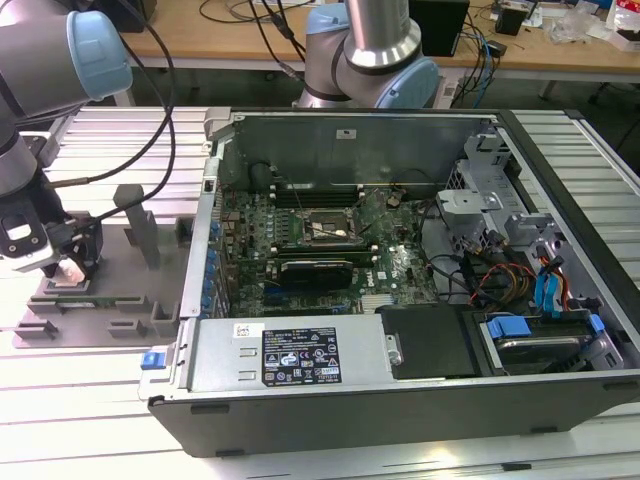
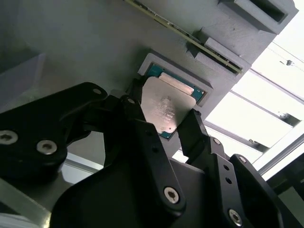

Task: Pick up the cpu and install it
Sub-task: 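Pick up the cpu and move it towards the insertion slot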

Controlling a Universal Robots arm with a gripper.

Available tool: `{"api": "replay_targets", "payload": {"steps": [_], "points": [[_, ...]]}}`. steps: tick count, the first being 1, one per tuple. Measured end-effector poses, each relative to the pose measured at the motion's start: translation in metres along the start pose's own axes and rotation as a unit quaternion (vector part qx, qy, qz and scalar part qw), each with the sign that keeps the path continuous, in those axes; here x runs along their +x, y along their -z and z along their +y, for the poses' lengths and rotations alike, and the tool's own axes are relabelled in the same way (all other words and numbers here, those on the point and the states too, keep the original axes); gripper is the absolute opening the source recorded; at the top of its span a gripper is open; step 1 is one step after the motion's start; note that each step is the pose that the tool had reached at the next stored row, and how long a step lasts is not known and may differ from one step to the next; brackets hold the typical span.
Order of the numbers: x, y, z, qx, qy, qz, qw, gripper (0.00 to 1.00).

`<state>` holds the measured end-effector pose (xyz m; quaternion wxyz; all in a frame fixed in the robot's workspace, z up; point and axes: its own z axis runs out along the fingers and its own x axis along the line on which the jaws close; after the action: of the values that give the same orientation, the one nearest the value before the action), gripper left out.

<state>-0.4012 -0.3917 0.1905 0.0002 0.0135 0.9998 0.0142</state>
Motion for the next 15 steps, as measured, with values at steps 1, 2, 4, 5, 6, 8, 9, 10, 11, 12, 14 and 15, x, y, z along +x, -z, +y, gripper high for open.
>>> {"api": "replay_targets", "payload": {"steps": [1, 2, 4, 5, 6, 8, 9, 10, 11, 12, 14, 15], "points": [[0.0001, 0.0006, 0.0, 0.0001, 0.0, 0.0002, 1.0, 0.55], [0.0001, 0.0017, 0.0, 0.0001, 0.0, 0.0002, 1.0, 0.55], [0.0, 0.0075, 0.0002, 0.0, 0.0, 0.0, 1.0, 0.55], [0.0, 0.0095, 0.0003, 0.0, 0.0, 0.0, 1.0, 0.55], [0.0, 0.0114, 0.0003, 0.0, 0.0, 0.0, 1.0, 0.55], [0.0, 0.0167, 0.0005, 0.0, 0.0, 0.0, 1.0, 0.55], [0.0, 0.0216, 0.0006, 0.0, 0.0, 0.0, 1.0, 0.55], [0.0, 0.0254, 0.0007, 0.0, 0.0, 0.0, 1.0, 0.55], [0.0, 0.0364, 0.0011, 0.0, 0.0, 0.0, 1.0, 0.55], [-0.0001, 0.0425, 0.0013, 0.0, 0.0, 0.0, 1.0, 0.55], [-0.0001, 0.0554, 0.0019, 0.0, 0.0, 0.0, 1.0, 0.55], [0.0, 0.058, 0.002, 0.0, 0.0, 0.0, 1.0, 0.55]]}}
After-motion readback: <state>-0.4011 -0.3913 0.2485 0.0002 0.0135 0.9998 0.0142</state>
